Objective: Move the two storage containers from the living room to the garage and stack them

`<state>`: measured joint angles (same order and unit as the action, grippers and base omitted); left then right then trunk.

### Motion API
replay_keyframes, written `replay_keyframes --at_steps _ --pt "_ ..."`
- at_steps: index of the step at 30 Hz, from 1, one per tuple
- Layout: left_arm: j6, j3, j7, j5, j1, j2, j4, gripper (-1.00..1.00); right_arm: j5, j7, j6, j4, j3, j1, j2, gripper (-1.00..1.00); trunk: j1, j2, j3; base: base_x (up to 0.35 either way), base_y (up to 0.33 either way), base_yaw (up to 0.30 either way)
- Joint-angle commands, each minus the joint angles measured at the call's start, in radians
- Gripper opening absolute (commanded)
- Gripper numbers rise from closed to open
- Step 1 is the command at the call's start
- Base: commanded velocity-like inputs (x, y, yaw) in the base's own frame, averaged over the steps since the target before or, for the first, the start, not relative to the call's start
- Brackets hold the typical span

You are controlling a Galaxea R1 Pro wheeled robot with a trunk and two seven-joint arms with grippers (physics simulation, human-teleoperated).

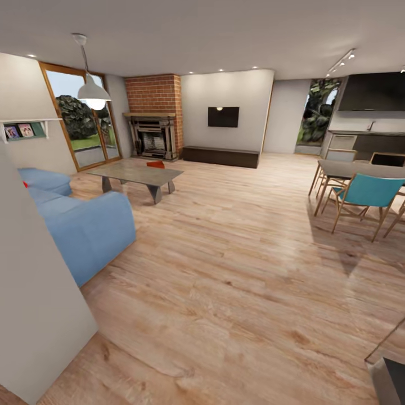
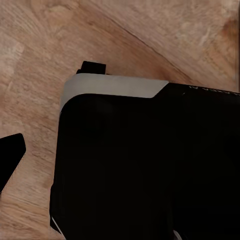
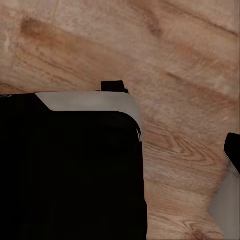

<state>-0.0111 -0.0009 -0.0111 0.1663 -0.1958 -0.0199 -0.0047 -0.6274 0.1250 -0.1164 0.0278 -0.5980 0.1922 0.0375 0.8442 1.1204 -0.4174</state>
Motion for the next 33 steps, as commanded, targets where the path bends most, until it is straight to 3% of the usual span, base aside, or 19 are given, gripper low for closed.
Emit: replay_keyframes --at_steps 1,33 --pt "-0.001 -0.001 -0.001 0.008 -0.001 0.0 0.0 1.0 -0.008 0.001 -0.005 0.003 -0.008 0.001 0.001 1.0 0.001 0.001 -0.001 0.323 0.0 0.0" --pt "-0.001 -0.001 -0.001 0.008 -0.001 0.0 0.001 1.0 -0.008 0.001 -0.006 0.003 -0.008 0.001 0.001 1.0 0.001 0.001 -0.001 0.323 0.0 0.0"
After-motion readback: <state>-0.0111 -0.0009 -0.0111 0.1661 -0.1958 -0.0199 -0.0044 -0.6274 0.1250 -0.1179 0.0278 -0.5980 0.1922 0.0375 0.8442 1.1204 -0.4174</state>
